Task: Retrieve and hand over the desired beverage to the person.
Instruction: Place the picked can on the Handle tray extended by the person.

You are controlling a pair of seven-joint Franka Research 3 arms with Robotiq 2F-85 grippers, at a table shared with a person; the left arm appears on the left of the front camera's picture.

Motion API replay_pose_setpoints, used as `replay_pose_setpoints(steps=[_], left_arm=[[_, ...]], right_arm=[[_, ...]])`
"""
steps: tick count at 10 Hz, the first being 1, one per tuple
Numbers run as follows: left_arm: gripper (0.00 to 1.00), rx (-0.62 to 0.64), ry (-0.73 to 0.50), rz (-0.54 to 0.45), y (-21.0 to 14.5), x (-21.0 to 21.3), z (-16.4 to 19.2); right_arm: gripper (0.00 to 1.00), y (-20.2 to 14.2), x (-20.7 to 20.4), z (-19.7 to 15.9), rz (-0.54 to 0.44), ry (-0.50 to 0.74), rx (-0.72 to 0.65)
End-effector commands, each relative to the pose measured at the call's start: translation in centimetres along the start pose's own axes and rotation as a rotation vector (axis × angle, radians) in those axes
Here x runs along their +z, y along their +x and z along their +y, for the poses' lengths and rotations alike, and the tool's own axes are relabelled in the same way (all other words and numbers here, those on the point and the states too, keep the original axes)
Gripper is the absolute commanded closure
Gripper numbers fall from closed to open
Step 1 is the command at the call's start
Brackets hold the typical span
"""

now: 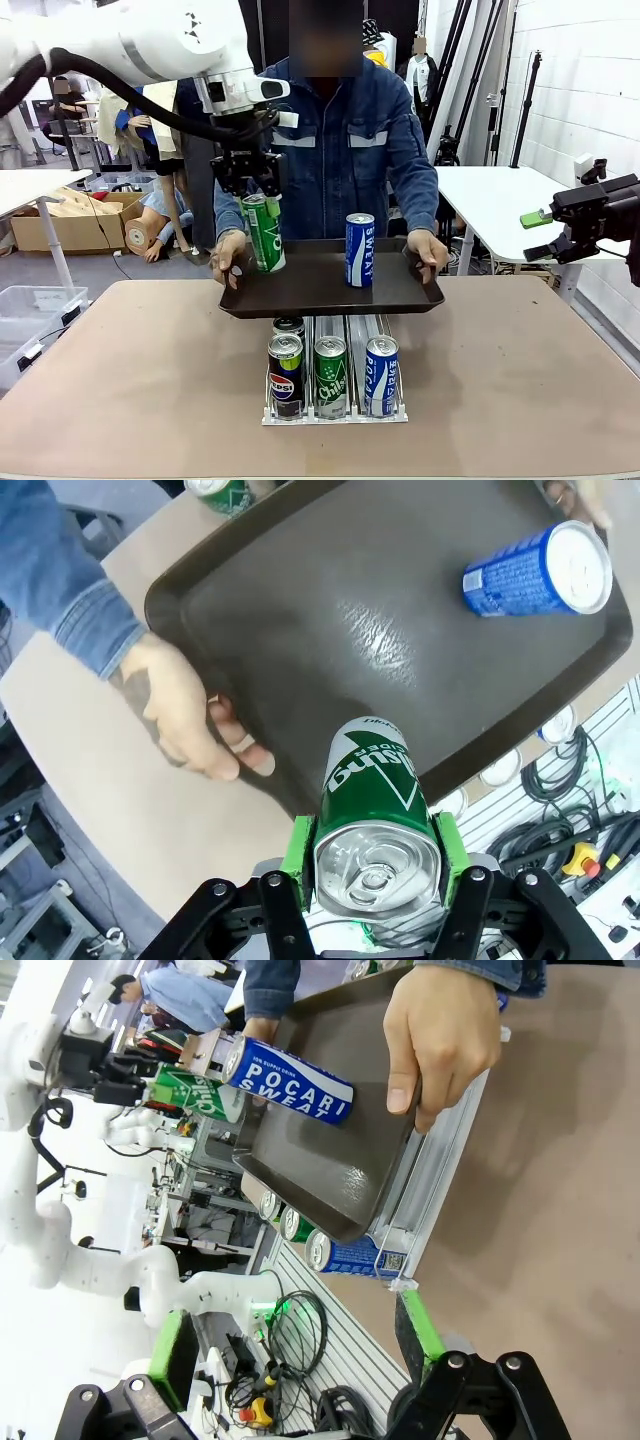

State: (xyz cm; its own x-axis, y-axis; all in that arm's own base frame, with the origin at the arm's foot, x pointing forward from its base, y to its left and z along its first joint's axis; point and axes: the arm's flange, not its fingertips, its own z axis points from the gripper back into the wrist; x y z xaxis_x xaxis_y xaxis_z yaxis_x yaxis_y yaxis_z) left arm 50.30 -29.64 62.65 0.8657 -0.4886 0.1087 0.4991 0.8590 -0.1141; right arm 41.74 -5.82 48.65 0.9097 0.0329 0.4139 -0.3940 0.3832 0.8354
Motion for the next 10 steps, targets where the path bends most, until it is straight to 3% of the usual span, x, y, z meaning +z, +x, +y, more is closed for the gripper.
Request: replay_pose_setpoints(steps=[1,6,10], left_arm=[[1.0,0.013,0.029,0.021,2.3,0.7,-0.4],[1.0,0.007,0.091,0.06,4.6,-1.5,-1.4],[1.0,0.023,0.104,0.089,4.5,-4.1,-1.0]], right_arm=[[0.0,0.0,0.0,0.0,0.0,0.004,0.001],[0.0,0.0,0.0,0.0,0.0,0.004,0.001],[0.0,0.0,0.0,0.0,0.0,0.004,0.001]])
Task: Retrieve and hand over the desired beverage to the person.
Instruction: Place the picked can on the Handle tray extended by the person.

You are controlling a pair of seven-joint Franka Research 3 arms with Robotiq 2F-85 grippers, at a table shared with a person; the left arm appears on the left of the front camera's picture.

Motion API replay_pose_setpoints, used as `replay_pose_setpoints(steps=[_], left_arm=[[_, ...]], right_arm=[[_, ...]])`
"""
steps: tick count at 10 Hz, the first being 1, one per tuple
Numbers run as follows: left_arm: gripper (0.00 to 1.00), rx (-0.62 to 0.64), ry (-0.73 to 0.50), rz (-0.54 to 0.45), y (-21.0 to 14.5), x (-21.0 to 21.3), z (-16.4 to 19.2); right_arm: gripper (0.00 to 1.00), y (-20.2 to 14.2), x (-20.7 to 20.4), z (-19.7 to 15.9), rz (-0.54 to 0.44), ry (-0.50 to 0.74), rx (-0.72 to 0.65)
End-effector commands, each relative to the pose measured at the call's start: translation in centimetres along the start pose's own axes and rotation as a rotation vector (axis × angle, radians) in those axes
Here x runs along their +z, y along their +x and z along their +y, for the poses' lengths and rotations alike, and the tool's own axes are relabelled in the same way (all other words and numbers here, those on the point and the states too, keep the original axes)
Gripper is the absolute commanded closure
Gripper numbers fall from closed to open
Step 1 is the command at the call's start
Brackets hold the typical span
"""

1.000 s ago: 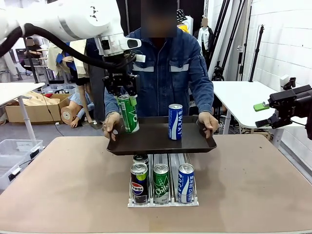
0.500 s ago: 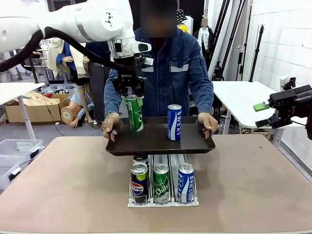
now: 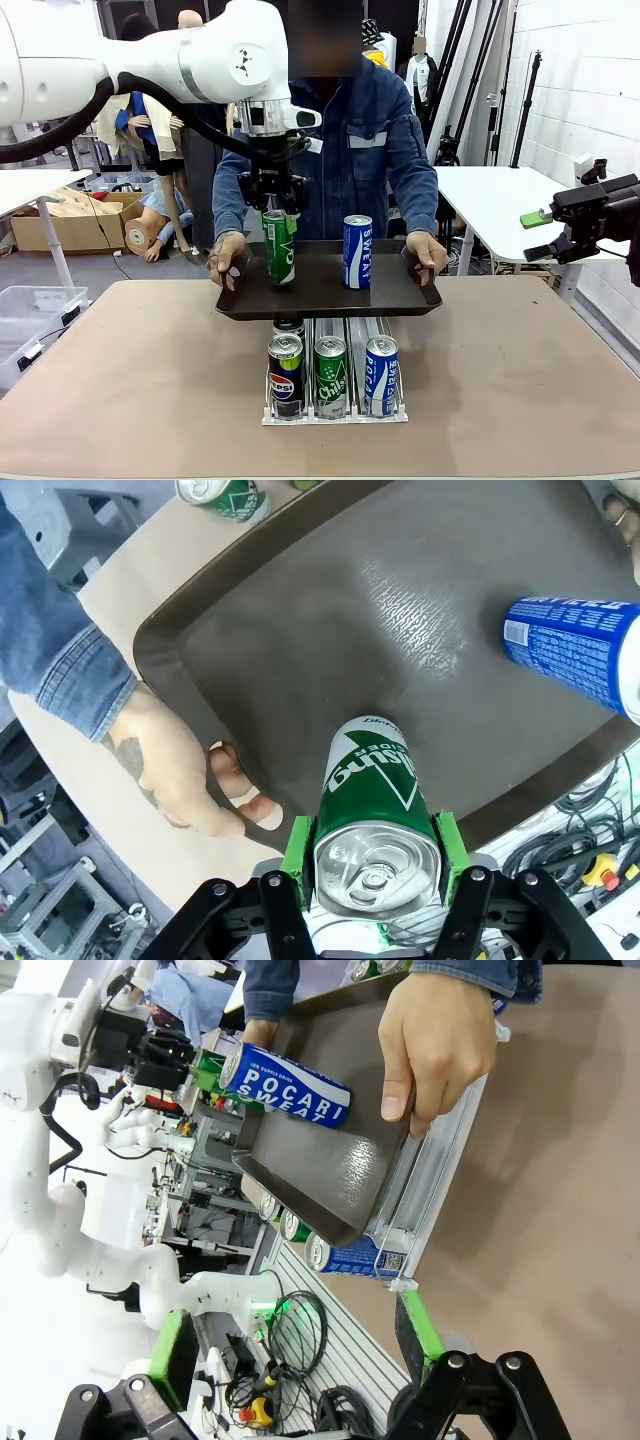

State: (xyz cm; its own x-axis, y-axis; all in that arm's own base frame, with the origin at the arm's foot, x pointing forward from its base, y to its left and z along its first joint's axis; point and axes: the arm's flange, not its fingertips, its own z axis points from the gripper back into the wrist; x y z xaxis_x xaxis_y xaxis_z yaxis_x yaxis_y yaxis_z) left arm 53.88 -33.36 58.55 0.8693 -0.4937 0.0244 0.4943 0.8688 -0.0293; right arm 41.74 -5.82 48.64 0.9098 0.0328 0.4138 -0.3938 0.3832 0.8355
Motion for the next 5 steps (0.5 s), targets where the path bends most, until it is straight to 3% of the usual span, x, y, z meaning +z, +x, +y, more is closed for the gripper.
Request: replay_pose_setpoints(steps=[1,5], left_arm=[[1.0,0.024,0.02,0.011,0.0,0.25,-0.01],[1.0,0.019,0.016,0.018,0.02,-0.27,0.53]], right_arm=[[0.0,0.0,-0.05,0.03,0.0,0.004,0.001],[0.0,0.0,-0.05,0.03,0.0,0.004,0.001]])
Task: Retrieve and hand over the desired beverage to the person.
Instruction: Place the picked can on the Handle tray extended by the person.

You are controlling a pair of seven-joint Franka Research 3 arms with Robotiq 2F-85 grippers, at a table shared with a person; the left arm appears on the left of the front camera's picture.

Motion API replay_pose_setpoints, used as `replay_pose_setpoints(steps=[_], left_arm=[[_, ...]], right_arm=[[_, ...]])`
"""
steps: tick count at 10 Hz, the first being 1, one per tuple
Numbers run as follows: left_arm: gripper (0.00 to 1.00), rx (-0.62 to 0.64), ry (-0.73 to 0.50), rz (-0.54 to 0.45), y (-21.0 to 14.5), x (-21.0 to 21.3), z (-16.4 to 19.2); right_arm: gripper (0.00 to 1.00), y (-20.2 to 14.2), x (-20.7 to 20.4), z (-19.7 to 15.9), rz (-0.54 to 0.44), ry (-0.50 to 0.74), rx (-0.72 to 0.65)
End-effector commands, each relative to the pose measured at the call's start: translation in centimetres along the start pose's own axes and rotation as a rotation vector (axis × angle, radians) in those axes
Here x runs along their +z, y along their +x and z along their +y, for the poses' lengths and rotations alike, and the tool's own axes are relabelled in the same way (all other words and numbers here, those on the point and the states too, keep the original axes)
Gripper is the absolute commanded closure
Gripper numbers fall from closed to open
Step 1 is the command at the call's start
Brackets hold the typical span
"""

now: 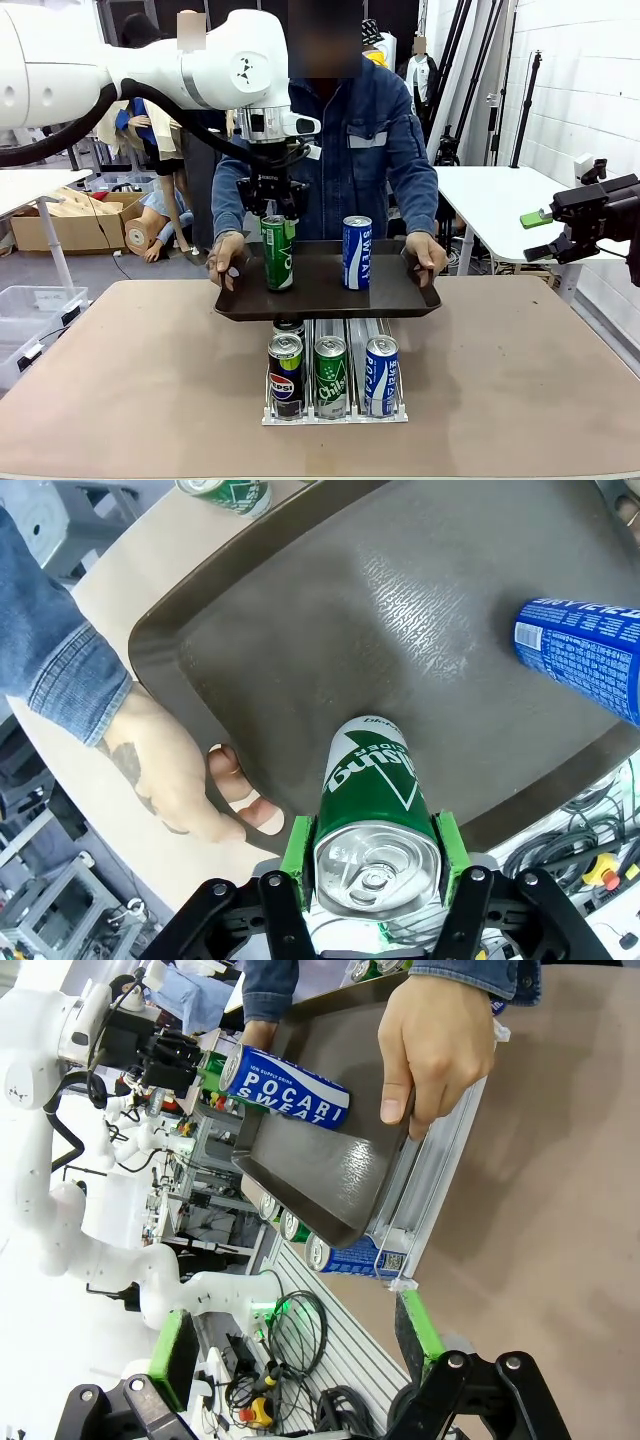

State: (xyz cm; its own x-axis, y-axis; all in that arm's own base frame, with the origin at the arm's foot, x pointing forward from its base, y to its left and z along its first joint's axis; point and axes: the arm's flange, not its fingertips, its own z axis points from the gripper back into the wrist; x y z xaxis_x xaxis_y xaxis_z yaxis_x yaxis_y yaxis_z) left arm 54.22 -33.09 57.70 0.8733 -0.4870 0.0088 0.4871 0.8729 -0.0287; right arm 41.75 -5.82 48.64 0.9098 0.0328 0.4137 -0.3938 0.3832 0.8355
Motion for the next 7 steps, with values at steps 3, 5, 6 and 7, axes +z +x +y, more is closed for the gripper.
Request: replay_pose_setpoints(steps=[3,5,6,7], left_arm=[[1.0,0.012,0.015,0.01,0.0,0.34,0.15],[0.96,0.008,0.007,0.018,-0.07,0.34,0.19],[0.87,0.011,0.011,0.026,-0.05,0.49,0.13],[0.72,0.008,0.009,0.03,-0.04,0.65,0.1]], right_arm=[[0.0,0.0,-0.05,0.03,0.0,0.004,0.001],[0.0,0.0,-0.05,0.03,0.0,0.004,0.001],[0.0,0.0,-0.05,0.03,0.0,0.004,0.001],[0.0,0.0,-0.05,0.03,0.0,0.004,0.001]])
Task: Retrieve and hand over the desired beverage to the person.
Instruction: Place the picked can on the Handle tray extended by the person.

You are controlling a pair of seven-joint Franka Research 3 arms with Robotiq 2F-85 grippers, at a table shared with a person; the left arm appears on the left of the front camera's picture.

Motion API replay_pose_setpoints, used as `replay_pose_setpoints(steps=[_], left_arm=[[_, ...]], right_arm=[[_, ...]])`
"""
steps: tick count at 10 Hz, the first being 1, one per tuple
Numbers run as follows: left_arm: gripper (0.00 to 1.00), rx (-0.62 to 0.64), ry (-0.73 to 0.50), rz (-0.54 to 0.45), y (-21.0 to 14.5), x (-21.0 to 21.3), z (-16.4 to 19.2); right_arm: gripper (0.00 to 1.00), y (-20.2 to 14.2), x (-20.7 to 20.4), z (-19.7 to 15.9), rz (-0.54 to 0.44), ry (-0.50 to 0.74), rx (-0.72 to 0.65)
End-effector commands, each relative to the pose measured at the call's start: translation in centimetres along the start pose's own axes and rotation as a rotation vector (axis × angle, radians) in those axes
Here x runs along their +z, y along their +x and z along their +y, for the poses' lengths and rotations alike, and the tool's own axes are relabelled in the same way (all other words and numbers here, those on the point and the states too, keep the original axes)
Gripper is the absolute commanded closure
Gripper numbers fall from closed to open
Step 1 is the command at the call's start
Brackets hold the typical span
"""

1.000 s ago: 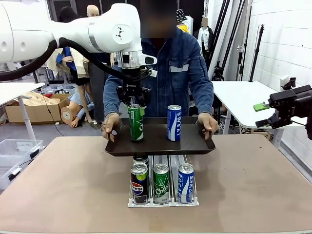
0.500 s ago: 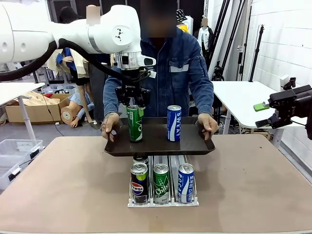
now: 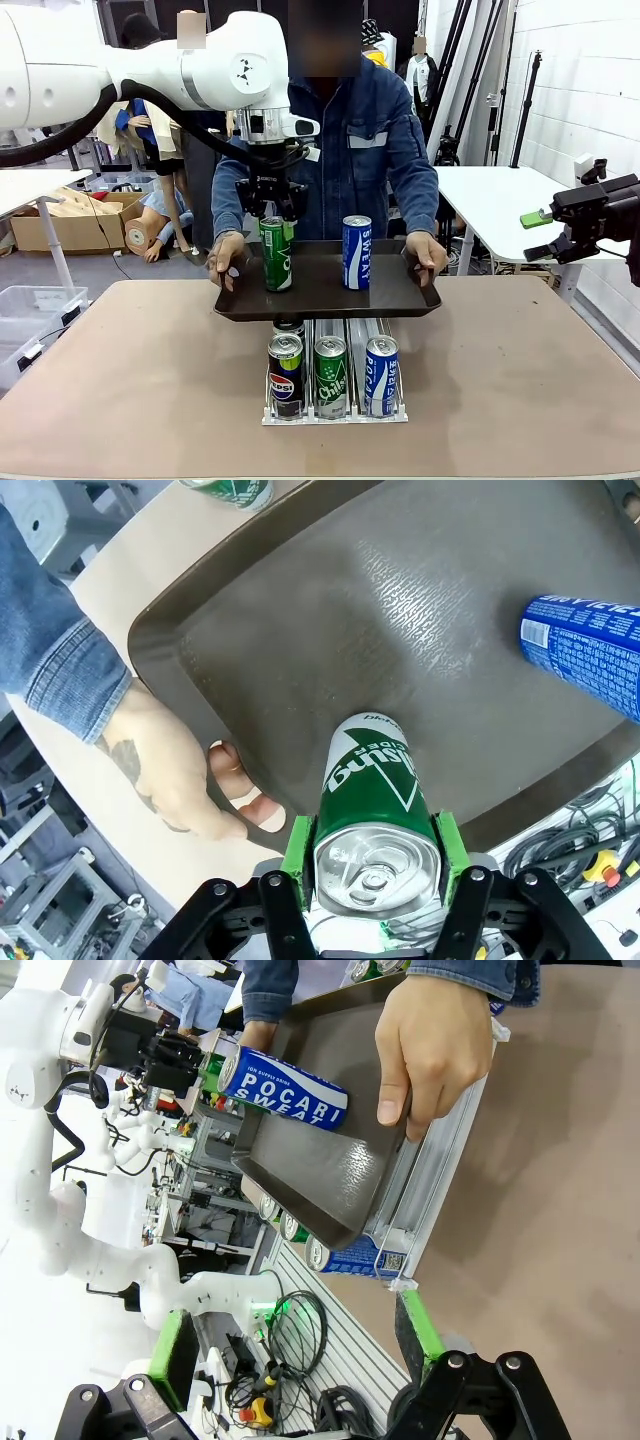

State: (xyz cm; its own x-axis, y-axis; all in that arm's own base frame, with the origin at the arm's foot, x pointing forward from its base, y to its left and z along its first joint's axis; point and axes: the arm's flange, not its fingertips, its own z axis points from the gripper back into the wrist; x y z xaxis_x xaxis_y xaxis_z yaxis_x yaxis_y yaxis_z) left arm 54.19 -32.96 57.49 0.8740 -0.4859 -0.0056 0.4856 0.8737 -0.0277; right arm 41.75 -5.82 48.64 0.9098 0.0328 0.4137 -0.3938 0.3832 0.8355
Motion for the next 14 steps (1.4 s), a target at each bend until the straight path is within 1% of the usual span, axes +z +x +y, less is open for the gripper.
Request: replay_pose_setpoints(steps=[1,3,4,7,9,10,11,12,14], left_arm=[[0.53,0.009,0.008,0.019,0.1,1.0,0.1],[0.14,0.009,0.007,0.013,0.0,1.0,0.1],[0.0,0.008,0.009,0.012,-0.1,1.2,0.1],[0.0,0.007,0.01,0.011,-0.2,1.5,0.1],[0.0,0.007,0.034,0.003,-0.2,2.7,-0.3],[0.0,0.009,0.044,0.007,-0.1,3.0,-0.5],[0.0,-0.014,0.073,0.031,0.2,2.7,-0.5],[0.0,-0.003,0.007,-0.005,-0.5,1.8,-0.2],[0.0,-0.003,0.007,-0.005,-0.5,1.8,-0.2]], right_arm=[[0.0,0.0,0.0,0.0,0.0,0.004,0.001],[0.0,0.0,0.0,0.0,0.0,0.004,0.001],[0.0,0.0,0.0,0.0,0.0,0.004,0.001],[0.0,0.0,0.0,0.0,0.0,0.004,0.001],[0.0,0.0,0.0,0.0,0.0,0.004,0.001],[0.0,0.0,0.0,0.0,0.0,0.004,0.001],[0.0,0.0,0.0,0.0,0.0,0.004,0.001],[0.0,0.0,0.0,0.0,0.0,0.004,0.001],[0.0,0.0,0.0,0.0,0.0,0.004,0.001]])
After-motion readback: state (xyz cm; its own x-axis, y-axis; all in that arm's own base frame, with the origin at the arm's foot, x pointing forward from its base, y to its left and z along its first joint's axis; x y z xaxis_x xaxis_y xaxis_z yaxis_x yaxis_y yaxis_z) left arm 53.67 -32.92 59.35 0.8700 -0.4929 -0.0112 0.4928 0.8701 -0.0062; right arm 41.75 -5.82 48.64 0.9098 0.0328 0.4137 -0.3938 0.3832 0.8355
